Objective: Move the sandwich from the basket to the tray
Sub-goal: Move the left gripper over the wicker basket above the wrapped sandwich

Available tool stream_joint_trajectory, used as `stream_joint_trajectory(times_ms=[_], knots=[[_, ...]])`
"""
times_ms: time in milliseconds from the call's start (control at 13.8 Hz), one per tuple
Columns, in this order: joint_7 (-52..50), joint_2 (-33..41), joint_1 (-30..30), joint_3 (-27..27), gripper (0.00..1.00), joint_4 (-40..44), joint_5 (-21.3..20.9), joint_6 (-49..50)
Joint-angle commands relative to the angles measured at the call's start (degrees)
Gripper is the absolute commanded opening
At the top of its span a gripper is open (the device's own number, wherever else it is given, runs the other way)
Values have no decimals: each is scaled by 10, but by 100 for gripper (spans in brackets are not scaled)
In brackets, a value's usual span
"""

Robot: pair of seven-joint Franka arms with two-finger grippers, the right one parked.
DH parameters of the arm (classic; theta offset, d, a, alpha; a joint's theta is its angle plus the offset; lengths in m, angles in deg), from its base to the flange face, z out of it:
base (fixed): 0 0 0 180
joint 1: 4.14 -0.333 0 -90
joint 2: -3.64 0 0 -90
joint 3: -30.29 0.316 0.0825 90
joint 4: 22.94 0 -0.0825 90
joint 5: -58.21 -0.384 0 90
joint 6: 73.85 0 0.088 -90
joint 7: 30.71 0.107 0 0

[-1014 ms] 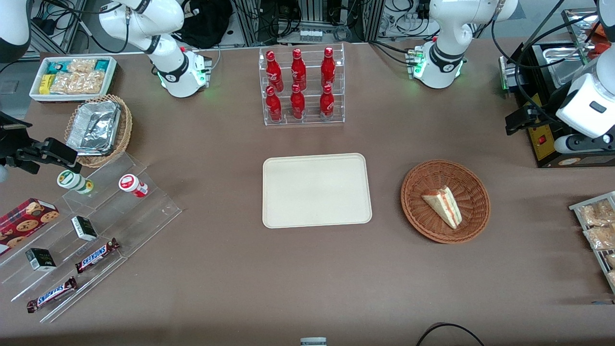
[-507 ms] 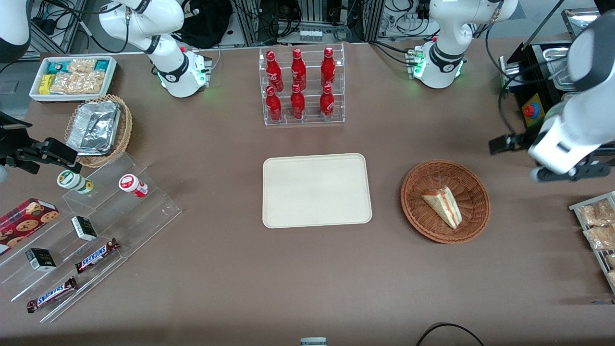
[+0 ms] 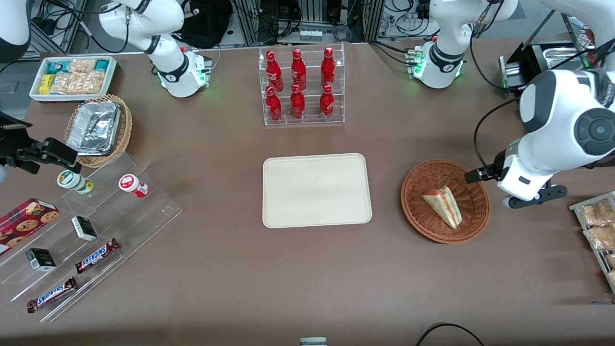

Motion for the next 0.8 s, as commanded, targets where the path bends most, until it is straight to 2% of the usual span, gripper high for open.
stream_joint_trajectory(times_ms=[0,725], knots=[[-45,3,13,0,100,-13,-4,-21],[-204,-39,31,0,100,-91,-3,-187]])
